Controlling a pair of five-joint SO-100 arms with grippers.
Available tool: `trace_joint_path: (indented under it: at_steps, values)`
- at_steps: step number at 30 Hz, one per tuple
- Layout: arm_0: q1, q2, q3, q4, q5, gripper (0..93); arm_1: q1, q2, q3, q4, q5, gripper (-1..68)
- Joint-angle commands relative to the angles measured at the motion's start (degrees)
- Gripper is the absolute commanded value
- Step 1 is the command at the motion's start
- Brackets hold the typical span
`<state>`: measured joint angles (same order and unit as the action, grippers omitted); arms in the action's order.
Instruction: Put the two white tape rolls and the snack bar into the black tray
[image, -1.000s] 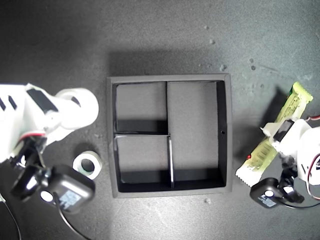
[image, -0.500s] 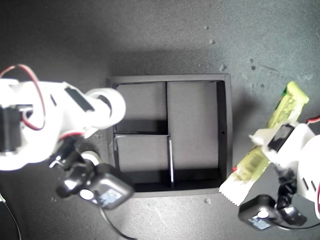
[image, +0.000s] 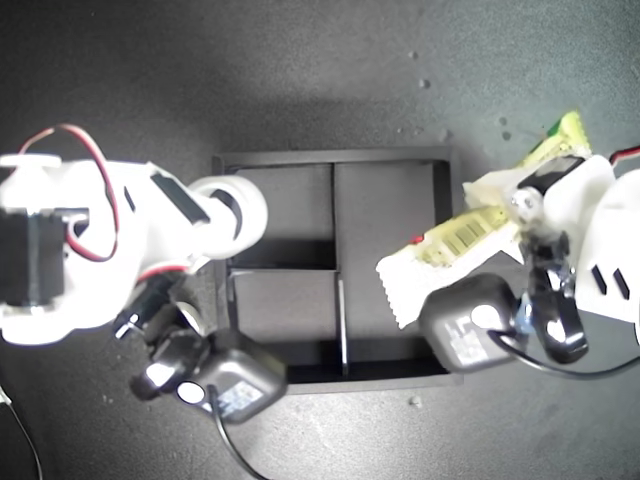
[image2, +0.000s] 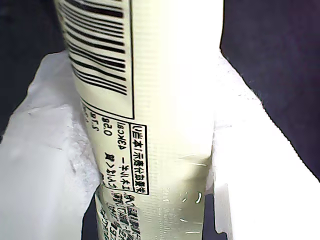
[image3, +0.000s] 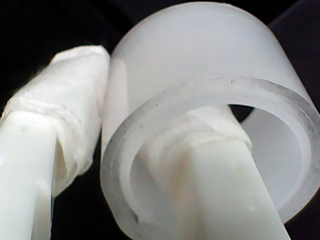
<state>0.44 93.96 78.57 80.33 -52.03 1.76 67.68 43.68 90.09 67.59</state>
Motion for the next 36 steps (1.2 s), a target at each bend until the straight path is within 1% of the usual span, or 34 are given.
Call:
trace_joint_path:
  at_steps: [1,3,5,6,11,14,18,22,25,29,33,36]
  values:
    - [-0.2,3.9,-0.4,0.2,0.0,0.0,1.1,0.6,-1.0,-1.4,4.7,3.6]
    - [-0.2,4.2,-0.2,0.2,0.4,0.0,0.9,0.5,-0.9,-2.7,2.2,2.8]
    - [-0.3,4.6,0.3,0.2,0.7,0.0,0.3,0.5,-1.7,-3.8,-3.6,2.6]
    - [-0.3,4.6,0.4,0.2,0.8,0.0,-0.1,0.5,-2.0,-4.8,-8.8,2.4]
    - [-0.8,3.9,0.4,0.2,1.1,0.0,-2.5,0.4,-3.7,-3.3,-27.9,3.0]
    - [-1.8,2.1,-0.4,0.0,0.4,0.1,-5.8,0.4,-3.7,-3.1,-38.1,3.6]
    - [-2.7,-3.0,-4.9,0.0,-0.3,0.2,-11.6,0.2,-2.7,-6.8,-49.0,2.3]
    - [-1.9,-11.2,-13.2,0.1,-1.5,0.3,-14.3,-3.9,-5.5,-9.2,-51.9,2.0]
    - [-0.7,-19.2,-21.7,1.8,-2.1,0.5,-14.7,-10.2,-12.4,-9.2,-52.6,1.9]
    - [0.3,-29.6,-33.5,6.4,-2.7,0.6,-14.3,-15.7,-18.4,-9.2,-52.9,2.0]
    - [0.4,-38.6,-45.2,13.1,-4.1,0.6,-14.4,-16.1,-17.8,-10.5,-53.0,1.9]
    - [0.5,-48.0,-61.8,23.0,-4.8,0.7,-14.6,-16.1,-16.8,-11.5,-52.7,1.9]
